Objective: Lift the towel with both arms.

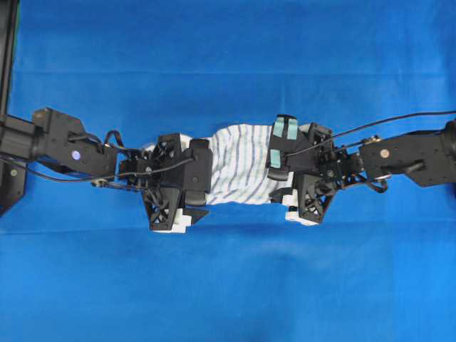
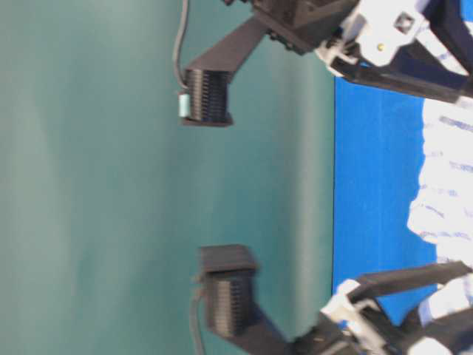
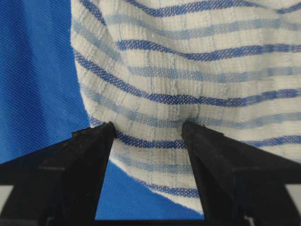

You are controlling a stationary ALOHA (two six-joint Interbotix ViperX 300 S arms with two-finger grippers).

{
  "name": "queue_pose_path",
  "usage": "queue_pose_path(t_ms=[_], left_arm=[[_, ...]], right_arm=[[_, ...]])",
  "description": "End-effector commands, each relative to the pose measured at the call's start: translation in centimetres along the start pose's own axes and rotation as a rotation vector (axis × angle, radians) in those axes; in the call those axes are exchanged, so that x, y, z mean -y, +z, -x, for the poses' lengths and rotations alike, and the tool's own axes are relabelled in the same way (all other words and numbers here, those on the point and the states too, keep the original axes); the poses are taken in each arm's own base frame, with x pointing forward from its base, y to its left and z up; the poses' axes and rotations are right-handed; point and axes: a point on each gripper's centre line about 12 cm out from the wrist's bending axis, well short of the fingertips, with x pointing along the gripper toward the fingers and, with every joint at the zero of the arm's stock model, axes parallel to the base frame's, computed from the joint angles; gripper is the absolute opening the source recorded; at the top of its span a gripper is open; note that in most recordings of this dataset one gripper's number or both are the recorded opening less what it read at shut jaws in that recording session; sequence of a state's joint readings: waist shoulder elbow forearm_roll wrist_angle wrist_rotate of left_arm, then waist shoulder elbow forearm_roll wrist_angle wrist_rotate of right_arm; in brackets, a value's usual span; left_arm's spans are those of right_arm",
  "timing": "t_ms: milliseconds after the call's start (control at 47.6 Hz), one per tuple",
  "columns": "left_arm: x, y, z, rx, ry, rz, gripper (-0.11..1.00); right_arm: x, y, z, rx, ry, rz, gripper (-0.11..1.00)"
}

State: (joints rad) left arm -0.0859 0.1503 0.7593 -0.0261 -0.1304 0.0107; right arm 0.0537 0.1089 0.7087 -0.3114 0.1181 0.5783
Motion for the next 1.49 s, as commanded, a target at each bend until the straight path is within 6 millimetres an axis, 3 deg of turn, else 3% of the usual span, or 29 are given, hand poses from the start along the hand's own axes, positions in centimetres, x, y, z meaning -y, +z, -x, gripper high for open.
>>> queue_pose_path(t_ms=[0,252,357,462,546,756,945,1470], left_arm=[[0.2,0.6,-0.1,0.020,-0.004,0.000,0.88],[0.0,0.4,-0.7,0.000,0.000,0.003,0.80],[0.0,0.2,-0.6,-0.018,0.001,0.004,0.53],[0.0,0.1,-0.5,-0.032,0.000,0.002,0.23],[0.0,0.2,-0.3,-0.035,0.000,0.003,0.07],[-0.1,2.2,1.8,0.006,0.000,0.001,0.07],[-0.2,5.5,5.8,0.095,0.000,0.004,0.07],[-0.8,13.1,17.3,0.223,0.009,0.011,0.07]], right_arm=[[-0.3,0.3,-0.1,0.017,0.012,-0.001,0.64],[-0.2,0.2,-0.5,0.005,0.008,0.001,0.63],[-0.3,0.3,-0.5,0.007,0.008,0.003,0.53],[-0.3,0.4,-0.4,0.009,0.007,0.001,0.26],[-0.4,0.7,-0.2,0.019,0.010,0.000,0.08],[-0.6,2.2,1.5,0.069,0.020,-0.003,0.08],[-0.9,4.7,4.7,0.117,0.003,-0.010,0.08],[-1.2,12.4,17.6,0.282,-0.061,-0.001,0.08]])
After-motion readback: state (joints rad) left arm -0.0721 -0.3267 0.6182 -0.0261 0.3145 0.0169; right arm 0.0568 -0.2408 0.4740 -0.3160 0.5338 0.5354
